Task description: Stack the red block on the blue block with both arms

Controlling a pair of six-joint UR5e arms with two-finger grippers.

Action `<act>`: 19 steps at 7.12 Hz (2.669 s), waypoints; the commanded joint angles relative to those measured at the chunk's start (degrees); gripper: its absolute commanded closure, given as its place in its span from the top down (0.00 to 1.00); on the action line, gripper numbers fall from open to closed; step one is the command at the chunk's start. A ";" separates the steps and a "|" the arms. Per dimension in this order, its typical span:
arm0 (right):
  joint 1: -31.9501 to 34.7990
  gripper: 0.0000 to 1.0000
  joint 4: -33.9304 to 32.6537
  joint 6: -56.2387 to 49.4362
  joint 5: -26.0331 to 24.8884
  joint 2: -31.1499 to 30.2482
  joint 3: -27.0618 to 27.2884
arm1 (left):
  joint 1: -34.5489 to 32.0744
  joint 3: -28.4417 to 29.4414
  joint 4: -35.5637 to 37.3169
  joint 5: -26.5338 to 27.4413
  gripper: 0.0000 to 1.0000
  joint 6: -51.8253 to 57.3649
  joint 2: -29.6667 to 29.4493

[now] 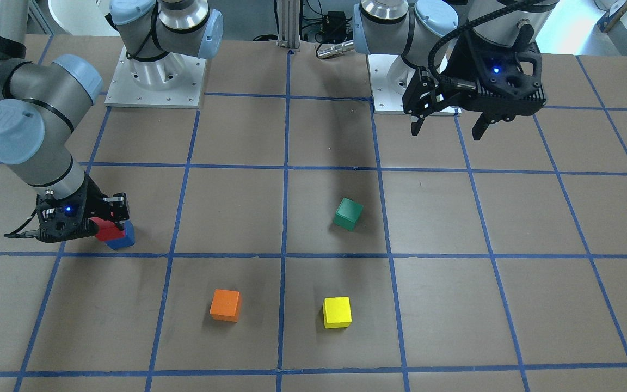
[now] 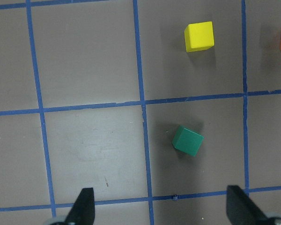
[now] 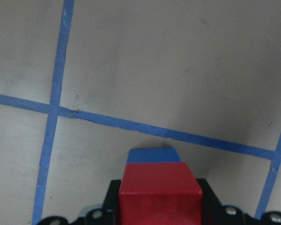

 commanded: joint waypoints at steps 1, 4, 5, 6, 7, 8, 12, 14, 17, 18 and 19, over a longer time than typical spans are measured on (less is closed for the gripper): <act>0.00 0.74 -0.08 0.06 -0.16 0.01 0.00 | 0.00 0.13 0.04 0.17 1.00 0.05 -0.07; -0.09 0.84 0.09 0.15 -0.60 0.01 0.35 | 0.00 0.14 0.04 0.08 1.00 0.05 -0.16; -0.09 0.94 0.53 0.50 -0.69 -0.25 -0.43 | 0.00 0.22 0.04 0.17 1.00 0.05 -0.25; -0.09 0.94 1.75 0.85 -0.60 -1.21 -2.53 | 0.00 0.14 0.04 0.08 1.00 0.05 -0.16; 0.00 0.99 8.46 1.20 -0.25 -2.96 -5.86 | 0.00 0.14 0.04 0.08 1.00 0.05 -0.16; 0.17 1.00 16.53 4.51 -0.59 -5.33 -10.50 | 0.00 0.22 0.04 0.08 1.00 0.05 -0.25; 4.19 1.00 39.38 15.61 -0.42 -9.74 -24.08 | 0.00 0.22 0.12 0.08 1.00 0.05 -0.25; 8.34 1.00 35.08 18.06 -2.42 -9.30 -23.56 | 0.00 0.05 0.13 0.08 1.00 0.05 -0.07; 11.93 1.00 35.86 20.10 -2.27 -10.88 -22.06 | 0.00 -0.13 0.04 0.08 1.00 0.05 0.10; 13.26 1.00 35.86 23.67 -2.36 -10.97 -22.50 | 0.00 -0.22 0.04 0.08 1.00 0.05 0.19; 14.23 1.00 35.86 27.62 -2.44 -10.89 -22.68 | 0.00 -0.13 0.04 0.00 1.00 0.05 0.19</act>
